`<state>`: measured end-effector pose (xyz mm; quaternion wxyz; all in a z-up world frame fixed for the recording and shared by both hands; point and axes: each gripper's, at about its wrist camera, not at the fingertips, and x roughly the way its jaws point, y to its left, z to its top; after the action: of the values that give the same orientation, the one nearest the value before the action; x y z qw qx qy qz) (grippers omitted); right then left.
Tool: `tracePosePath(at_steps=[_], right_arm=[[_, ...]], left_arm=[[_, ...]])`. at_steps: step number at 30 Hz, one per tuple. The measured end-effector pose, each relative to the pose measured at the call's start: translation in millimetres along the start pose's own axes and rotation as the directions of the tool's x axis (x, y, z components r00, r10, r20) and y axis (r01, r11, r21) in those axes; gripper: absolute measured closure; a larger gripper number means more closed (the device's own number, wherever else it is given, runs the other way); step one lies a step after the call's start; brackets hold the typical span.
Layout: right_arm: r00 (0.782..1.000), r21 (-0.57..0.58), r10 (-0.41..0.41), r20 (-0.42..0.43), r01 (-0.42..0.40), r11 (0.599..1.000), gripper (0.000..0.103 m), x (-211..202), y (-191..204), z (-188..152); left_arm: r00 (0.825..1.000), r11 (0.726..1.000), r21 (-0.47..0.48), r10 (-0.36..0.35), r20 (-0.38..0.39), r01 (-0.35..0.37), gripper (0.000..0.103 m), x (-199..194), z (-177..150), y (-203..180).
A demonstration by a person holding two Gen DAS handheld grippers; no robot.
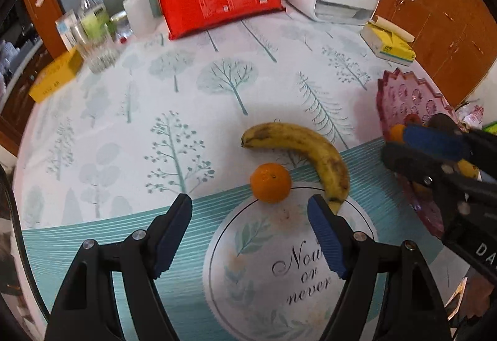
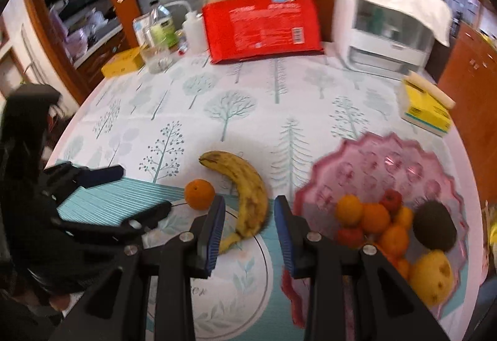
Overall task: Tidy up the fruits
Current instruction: 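Move both open tools back from the bowl toward the banana, then grasp the banana with the right tool while the left tool grasps a tangerine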
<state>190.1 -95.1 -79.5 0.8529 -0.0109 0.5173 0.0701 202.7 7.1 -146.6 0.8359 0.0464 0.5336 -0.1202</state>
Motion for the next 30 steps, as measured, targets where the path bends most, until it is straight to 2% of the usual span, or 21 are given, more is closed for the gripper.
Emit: tracePosePath(at_steps=[8,14,18,24,27,29,30], right_arm=[[0.989,-0.035,0.016,-0.145,-0.021,0.999,0.070,66,13,24],[0.973,-0.016,-0.002,-0.230,-0.002,1.000,0.070,99,9,29],[0.968,-0.044,-0.047,-0.245,0.037,0.998,0.068,106,9,34],[0.959,-0.068,-0.056,-0.278,0.038,0.997,0.068,115,8,45],[0.953,-0.088,-0.039,-0.302,0.013,0.996,0.067,118,7,47],[0.951,-0.094,-0.025,-0.309,-0.004,0.996,0.066,119,4,48],[0.949,-0.093,-0.018,-0.315,-0.012,0.996,0.063,120,4,48]], left_arm=[[1.000,0.999,0.009,-0.030,0.001,0.030,0.027,38,-1,2],[0.996,0.996,-0.036,-0.086,-0.002,0.086,0.029,53,0,9],[0.993,0.992,-0.061,-0.115,-0.005,0.114,0.032,60,2,9],[0.992,0.988,-0.081,-0.129,-0.013,0.128,0.036,68,5,8],[0.990,0.987,-0.082,-0.139,-0.021,0.136,0.038,72,6,6],[0.989,0.986,-0.085,-0.143,-0.028,0.140,0.048,75,7,5],[0.988,0.986,-0.088,-0.147,-0.035,0.144,0.049,77,7,4]])
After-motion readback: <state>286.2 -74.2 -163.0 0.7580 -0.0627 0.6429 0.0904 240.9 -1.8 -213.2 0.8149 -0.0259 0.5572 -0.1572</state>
